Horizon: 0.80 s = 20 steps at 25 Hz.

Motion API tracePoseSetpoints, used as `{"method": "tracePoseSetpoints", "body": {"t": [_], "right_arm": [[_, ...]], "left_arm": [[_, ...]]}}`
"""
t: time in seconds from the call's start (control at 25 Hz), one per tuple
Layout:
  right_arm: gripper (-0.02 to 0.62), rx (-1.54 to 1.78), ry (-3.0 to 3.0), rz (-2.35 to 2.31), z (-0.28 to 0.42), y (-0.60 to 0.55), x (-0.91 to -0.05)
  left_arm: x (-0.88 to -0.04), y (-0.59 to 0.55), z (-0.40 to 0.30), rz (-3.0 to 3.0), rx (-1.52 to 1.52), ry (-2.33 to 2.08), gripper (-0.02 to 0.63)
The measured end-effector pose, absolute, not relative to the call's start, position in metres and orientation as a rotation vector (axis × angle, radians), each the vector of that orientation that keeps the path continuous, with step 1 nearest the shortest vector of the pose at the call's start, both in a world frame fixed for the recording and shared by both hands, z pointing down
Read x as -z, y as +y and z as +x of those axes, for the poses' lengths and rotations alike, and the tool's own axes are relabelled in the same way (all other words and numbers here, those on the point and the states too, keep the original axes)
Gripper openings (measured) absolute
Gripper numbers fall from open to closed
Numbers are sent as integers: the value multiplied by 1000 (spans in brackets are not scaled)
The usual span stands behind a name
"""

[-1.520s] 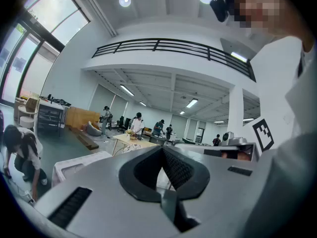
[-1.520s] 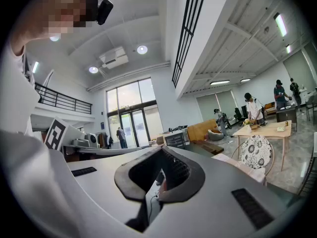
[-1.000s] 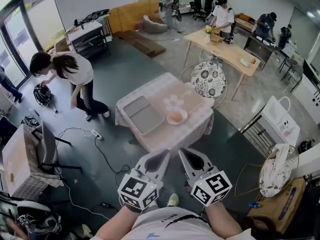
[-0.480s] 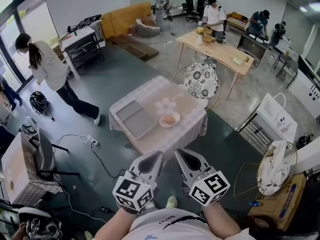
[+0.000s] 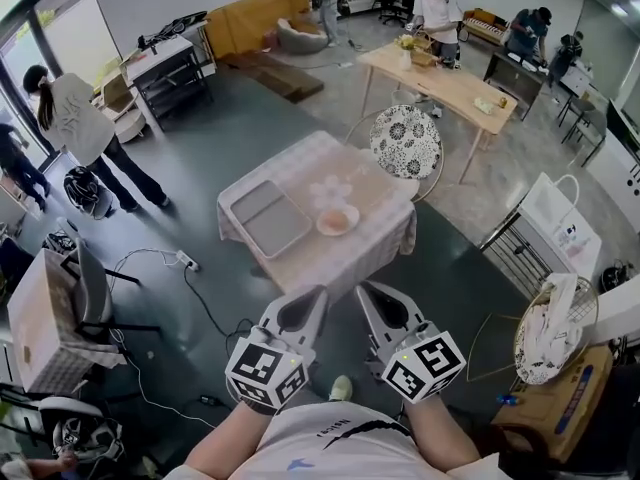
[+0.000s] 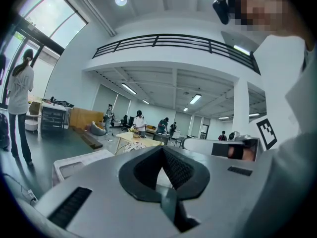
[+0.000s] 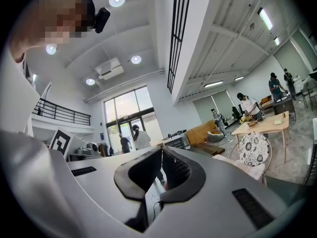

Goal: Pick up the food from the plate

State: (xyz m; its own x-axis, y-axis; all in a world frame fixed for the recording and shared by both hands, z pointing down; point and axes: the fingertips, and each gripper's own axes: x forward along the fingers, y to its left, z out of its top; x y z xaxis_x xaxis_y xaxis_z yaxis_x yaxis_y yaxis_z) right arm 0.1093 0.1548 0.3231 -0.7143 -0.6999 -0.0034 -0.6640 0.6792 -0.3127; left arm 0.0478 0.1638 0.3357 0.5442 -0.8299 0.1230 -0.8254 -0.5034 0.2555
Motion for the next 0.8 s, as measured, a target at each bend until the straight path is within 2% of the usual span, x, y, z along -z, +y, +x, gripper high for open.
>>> {"method": "tracePoseSetpoints", "body": {"t": [0.4, 0.8], "right_arm": [[15, 503, 2771, -1149, 105, 133, -341], [17, 508, 2797, -1221, 86, 49, -357]], "left_arm": [[-352, 140, 45, 2477, -1, -1366, 6], [-372, 54, 24, 2481, 10, -1334, 6]]}}
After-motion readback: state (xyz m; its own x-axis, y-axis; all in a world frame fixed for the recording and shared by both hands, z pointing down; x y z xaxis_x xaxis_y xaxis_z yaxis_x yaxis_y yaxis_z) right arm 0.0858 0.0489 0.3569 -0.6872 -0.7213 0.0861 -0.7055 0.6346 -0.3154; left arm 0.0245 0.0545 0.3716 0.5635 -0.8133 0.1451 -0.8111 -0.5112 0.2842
